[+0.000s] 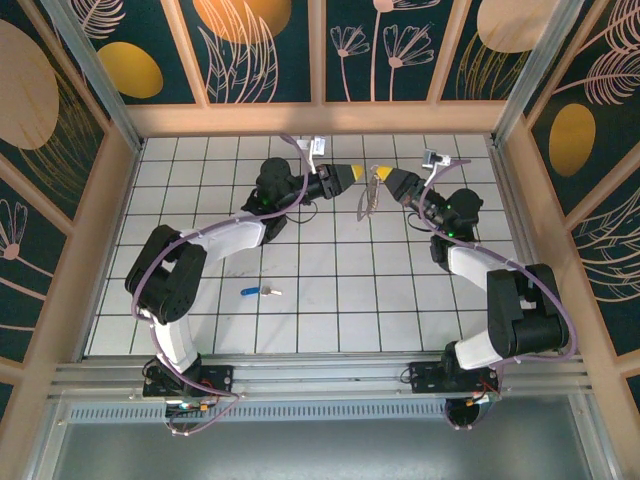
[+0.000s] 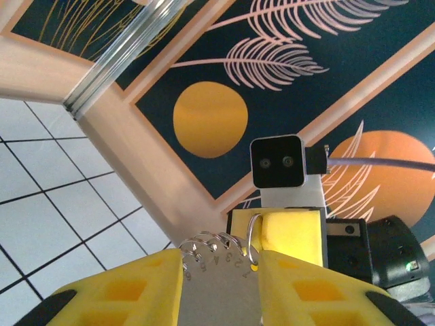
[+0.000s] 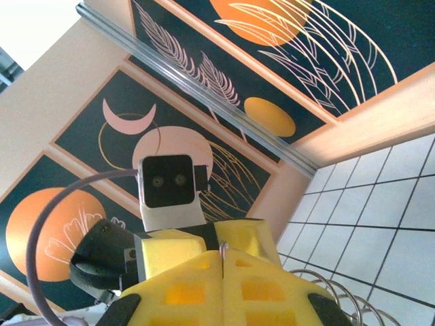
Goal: Put the keys on the keyring
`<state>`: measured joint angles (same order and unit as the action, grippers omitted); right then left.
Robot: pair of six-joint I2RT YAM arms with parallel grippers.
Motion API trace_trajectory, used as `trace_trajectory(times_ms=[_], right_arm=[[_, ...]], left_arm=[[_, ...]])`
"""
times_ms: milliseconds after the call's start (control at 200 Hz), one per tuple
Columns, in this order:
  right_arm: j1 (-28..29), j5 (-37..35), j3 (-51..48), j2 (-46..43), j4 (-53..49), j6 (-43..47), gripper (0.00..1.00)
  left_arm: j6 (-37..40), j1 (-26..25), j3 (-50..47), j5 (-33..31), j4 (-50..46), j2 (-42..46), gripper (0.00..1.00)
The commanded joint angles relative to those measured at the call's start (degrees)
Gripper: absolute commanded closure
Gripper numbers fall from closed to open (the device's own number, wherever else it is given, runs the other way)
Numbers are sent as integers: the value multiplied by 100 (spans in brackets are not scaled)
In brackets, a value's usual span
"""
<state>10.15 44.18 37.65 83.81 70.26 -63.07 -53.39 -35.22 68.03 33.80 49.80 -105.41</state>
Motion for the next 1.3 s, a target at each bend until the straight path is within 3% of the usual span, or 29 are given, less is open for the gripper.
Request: trace_trajectory(times_ms=[0,255,926,1296], right_arm=[[130,-308,215,13,497,-203,100],[307,-677,269,92,552,-323,100],[521,-787,423,364,851,-567,100],[593,-770,471,472,838,-540,100]], left_arm=[[-484,-28,-70,-158,933,-57,65],[-937,-71,-132,-188,1641,-300,65],[-974,-87,-45,-253,1761,-471,66],[-990,-88,22,-242,1796,-515,73]])
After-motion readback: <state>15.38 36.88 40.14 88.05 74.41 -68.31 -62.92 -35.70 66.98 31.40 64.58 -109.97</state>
